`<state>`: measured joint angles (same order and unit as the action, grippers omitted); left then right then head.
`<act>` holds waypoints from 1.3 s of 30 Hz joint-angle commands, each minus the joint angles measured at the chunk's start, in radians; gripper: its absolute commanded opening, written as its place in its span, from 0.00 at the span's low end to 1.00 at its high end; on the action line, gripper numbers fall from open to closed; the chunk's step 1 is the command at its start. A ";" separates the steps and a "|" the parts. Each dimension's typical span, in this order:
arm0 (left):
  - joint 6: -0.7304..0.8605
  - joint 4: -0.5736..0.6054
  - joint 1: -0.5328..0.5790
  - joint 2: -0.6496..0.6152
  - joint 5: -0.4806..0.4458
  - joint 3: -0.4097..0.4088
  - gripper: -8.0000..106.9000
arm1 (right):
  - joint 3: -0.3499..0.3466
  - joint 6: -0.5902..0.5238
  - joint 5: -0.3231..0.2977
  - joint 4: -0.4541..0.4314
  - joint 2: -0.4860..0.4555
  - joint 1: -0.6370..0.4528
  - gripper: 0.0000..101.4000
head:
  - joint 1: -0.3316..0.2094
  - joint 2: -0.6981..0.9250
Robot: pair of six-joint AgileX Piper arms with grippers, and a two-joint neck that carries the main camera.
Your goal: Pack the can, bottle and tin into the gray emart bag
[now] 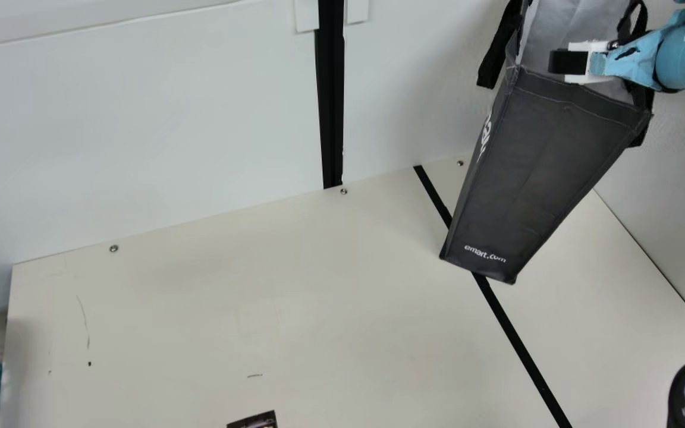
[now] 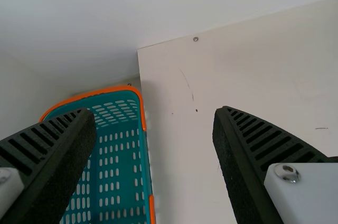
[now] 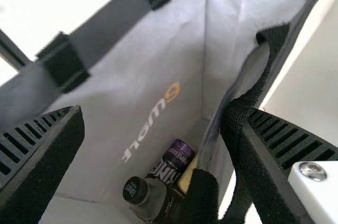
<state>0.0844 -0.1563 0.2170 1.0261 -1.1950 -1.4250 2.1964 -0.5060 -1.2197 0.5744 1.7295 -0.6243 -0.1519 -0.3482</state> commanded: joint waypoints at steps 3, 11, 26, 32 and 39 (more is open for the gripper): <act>0.000 0.000 0.000 0.000 0.000 0.000 0.85 | -0.004 -0.015 0.000 0.012 -0.021 0.015 0.90 | -0.023 -0.001; 0.000 0.000 0.000 0.000 0.000 0.000 0.85 | -0.010 -0.035 0.000 0.032 -0.063 0.061 0.90 | -0.023 -0.001; 0.000 0.000 0.000 0.000 0.000 0.000 0.85 | -0.051 -0.058 0.000 0.041 -0.151 0.175 0.90 | -0.023 -0.001; 0.000 0.000 0.000 0.000 0.000 0.000 0.85 | -0.068 -0.064 0.000 0.023 -0.183 0.226 0.90 | -0.023 -0.001; 0.000 0.000 0.000 0.000 0.000 0.000 0.85 | -0.082 -0.065 0.000 -0.004 -0.215 0.293 0.90 | -0.023 -0.001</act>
<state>0.0844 -0.1563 0.2170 1.0261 -1.1950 -1.4250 2.1151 -0.5753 -1.2184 0.5778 1.5148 -0.3411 -0.1519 -0.3482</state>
